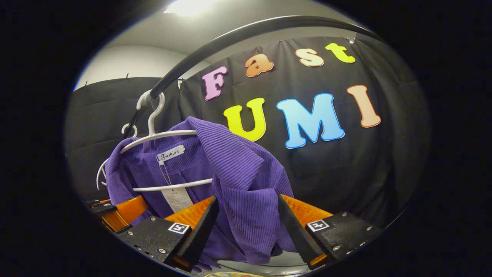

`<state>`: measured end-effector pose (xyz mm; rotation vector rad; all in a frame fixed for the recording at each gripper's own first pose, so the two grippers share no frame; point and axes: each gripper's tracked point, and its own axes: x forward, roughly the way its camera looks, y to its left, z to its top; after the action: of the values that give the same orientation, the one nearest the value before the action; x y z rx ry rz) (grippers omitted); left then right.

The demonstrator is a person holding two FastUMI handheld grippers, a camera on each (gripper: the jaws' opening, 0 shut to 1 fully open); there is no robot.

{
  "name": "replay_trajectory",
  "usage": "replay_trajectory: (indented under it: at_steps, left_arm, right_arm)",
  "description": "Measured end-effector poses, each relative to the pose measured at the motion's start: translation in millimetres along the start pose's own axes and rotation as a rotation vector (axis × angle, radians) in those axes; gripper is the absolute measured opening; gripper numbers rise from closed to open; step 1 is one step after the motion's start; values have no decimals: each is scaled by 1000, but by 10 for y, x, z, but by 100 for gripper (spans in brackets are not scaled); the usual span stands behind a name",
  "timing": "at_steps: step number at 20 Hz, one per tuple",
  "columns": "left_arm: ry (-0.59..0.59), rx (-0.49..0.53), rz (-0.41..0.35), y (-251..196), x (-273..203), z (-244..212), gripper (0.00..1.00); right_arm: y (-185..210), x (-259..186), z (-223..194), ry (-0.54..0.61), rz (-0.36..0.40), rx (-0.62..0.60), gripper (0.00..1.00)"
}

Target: Grasp the clothes on the hanger with both hands and then place them into the laundry hamper below.

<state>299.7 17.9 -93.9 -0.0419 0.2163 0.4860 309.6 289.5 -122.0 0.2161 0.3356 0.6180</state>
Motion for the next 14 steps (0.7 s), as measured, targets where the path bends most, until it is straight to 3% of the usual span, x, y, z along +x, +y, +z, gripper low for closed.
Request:
replay_trajectory:
  at_steps: [8, 13, 14]
  left_arm:
    - [16, -146, -2, 76, 120, -68, 88]
    - [24, -134, 1, 97, 131, -105, 88]
    - [23, -132, 0, 100, 131, -97, 77]
  right_arm:
    - [62, 225, 16, -6, -8, -40, 95]
    - [16, 387, 58, -19, -30, -24, 95]
    - [46, 411, 57, -15, -28, -11, 95]
